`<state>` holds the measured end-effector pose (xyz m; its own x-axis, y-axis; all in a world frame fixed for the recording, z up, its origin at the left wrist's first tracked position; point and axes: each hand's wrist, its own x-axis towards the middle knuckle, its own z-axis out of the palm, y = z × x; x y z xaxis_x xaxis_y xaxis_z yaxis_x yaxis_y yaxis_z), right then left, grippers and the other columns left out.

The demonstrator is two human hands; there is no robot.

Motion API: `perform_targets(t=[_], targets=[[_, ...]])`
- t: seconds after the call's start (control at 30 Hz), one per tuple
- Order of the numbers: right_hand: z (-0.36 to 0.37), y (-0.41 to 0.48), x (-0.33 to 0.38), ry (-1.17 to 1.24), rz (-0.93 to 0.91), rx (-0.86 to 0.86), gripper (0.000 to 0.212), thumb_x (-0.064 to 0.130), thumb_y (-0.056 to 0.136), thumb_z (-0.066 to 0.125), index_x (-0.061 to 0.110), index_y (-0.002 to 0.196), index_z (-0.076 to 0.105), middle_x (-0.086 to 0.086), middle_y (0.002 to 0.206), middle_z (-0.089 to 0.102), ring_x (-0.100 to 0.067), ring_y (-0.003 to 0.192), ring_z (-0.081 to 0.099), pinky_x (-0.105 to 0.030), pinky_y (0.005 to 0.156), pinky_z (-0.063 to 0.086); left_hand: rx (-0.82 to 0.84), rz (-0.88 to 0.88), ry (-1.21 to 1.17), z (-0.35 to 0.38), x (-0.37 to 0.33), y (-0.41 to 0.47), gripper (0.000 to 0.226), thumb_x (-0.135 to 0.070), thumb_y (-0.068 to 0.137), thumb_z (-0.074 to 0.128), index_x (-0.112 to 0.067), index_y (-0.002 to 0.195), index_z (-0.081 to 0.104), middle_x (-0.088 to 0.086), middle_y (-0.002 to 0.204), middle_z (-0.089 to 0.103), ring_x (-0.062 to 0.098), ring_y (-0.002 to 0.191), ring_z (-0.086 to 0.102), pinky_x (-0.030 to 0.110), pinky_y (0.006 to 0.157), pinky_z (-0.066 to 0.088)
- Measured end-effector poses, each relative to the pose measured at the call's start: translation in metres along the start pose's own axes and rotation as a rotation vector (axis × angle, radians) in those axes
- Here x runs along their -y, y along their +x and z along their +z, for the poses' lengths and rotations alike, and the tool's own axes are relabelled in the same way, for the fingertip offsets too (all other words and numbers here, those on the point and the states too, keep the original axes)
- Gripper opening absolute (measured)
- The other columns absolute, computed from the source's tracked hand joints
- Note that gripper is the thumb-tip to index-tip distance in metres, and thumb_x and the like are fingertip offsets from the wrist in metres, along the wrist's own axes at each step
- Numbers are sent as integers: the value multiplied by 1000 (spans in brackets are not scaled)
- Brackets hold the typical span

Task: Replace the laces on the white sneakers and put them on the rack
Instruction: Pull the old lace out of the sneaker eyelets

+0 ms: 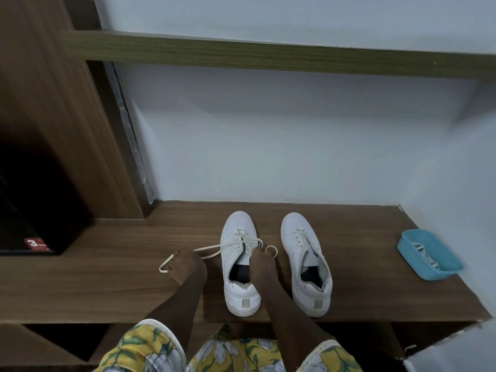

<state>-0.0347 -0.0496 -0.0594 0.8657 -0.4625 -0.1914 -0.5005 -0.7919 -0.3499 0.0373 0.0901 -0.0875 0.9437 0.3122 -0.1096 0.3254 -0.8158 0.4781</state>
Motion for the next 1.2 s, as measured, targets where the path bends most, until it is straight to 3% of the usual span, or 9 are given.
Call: perform_targets(t=[0.13,0.23,0.33,0.43,0.57,0.67,0.83,1.07,1.2], targets=[[1,0,0,-3,-2,9,28,3,99,36,3,124,48,-14,125,57,-26,113,59,-30,89,49,11,-7,-12,1,3,1,28,-13,94,41,-7,108,64,10,113,63,25,109,58,33,90,45],[0,1,0,2,-3,7,28,3,99,37,3,124,48,-14,124,58,-25,113,59,-29,88,49,3,-30,-172,0,1,1,31,-16,96,38,-13,112,64,3,115,63,18,110,58,27,88,44],[0,0,0,-7,-8,8,28,3,99,36,3,124,49,-14,124,58,-25,112,60,-28,88,49,-16,-5,-126,2,-7,0,28,-17,96,39,-9,113,60,8,115,62,23,111,58,32,89,44],[0,-1,0,-7,-3,10,28,4,99,37,3,125,47,-13,125,58,-24,113,59,-28,88,49,-60,148,3,3,-18,-6,30,-23,93,47,-3,115,55,18,114,62,35,111,54,43,95,38],[-2,-1,1,-8,-14,11,29,3,99,35,3,126,47,-13,126,57,-24,114,59,-28,89,48,52,543,189,5,-38,-15,37,-35,97,40,-23,130,51,2,136,52,28,130,37,47,111,19],[-3,-1,0,2,-12,20,30,5,100,34,3,126,47,-14,126,56,-25,113,58,-29,88,48,81,697,257,8,-50,-19,31,-36,98,39,-31,119,61,-8,132,55,22,128,39,48,114,13],[-3,-2,0,6,-9,19,30,2,99,33,2,126,46,-15,126,55,-28,114,58,-31,89,48,48,558,282,10,-51,-20,33,-29,98,37,-14,118,58,7,119,62,28,122,45,45,114,18],[-2,-3,1,17,-2,9,30,2,99,32,2,125,47,-15,124,56,-28,113,59,-31,89,48,81,298,246,6,-19,-5,29,-25,95,41,-12,117,55,9,123,58,32,121,48,44,110,27],[-3,-3,1,26,-2,6,30,3,100,31,3,125,47,-14,125,57,-27,113,59,-31,89,48,94,407,166,8,-22,3,29,-30,95,42,-18,118,56,5,124,59,27,117,52,38,99,36]])
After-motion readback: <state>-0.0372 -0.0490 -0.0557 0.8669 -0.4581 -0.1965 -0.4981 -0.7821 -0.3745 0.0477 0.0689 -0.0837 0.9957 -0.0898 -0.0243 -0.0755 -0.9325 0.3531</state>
